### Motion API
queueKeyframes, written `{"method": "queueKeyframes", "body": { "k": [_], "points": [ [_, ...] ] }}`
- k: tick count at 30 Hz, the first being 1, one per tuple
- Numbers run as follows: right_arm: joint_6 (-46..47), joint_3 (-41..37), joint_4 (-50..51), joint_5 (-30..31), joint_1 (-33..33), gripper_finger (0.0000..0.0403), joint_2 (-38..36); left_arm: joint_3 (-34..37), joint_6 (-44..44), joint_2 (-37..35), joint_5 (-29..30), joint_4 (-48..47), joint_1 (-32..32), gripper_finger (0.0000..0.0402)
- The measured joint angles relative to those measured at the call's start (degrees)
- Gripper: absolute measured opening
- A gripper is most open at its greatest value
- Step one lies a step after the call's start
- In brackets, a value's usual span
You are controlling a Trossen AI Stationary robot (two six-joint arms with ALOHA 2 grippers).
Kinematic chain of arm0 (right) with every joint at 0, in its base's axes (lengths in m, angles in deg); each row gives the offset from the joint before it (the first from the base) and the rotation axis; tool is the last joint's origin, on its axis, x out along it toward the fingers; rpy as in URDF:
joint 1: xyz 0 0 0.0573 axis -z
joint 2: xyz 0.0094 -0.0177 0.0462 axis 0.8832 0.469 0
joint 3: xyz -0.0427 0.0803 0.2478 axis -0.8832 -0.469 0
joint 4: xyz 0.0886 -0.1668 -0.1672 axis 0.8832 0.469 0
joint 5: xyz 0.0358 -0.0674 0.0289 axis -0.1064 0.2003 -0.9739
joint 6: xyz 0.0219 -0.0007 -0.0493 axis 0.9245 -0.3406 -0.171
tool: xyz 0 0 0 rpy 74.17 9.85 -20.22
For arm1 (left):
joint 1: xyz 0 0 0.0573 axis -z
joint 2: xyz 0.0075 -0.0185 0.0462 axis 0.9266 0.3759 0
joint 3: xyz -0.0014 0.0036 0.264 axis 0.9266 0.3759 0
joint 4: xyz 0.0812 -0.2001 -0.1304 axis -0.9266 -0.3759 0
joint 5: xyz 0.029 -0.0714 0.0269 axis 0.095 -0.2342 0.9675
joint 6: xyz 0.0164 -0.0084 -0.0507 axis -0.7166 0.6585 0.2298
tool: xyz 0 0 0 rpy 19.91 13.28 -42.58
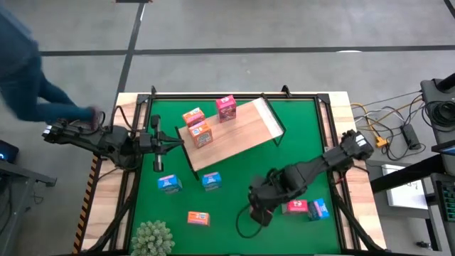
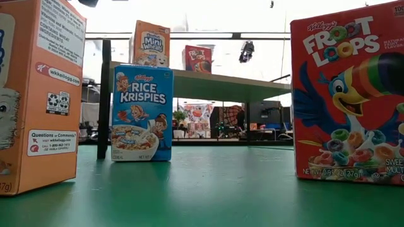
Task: Stack cereal on shelf
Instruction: Put the left red cereal box on the shelf aligned with the other red cereal box
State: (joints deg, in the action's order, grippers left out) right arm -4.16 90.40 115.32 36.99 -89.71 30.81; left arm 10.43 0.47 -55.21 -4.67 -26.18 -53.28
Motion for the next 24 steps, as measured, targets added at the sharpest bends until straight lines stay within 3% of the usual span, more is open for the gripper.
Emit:
{"method": "queueKeyframes", "body": {
  "k": [8, 17, 24],
  "points": [
    [1.4, -2.0, -3.3, 6.1, -3.7, 0.0036, 0.0, 0.0, 0.5, 0.1, 0.0, -0.1, 0.0, 0.0],
    [-2.6, -3.6, -6.4, 13.7, -7.4, 0.0168, 3.3, 0.1, 2.2, 0.1, -1.1, -2.0, 0.0, 0.0],
    [-2.6, -3.6, -6.2, 15.2, -8.5, 0.0247, 6.6, 0.1, 3.2, 0.0, -4.7, -1.9, 0.0, 0.0]
  ]
}}
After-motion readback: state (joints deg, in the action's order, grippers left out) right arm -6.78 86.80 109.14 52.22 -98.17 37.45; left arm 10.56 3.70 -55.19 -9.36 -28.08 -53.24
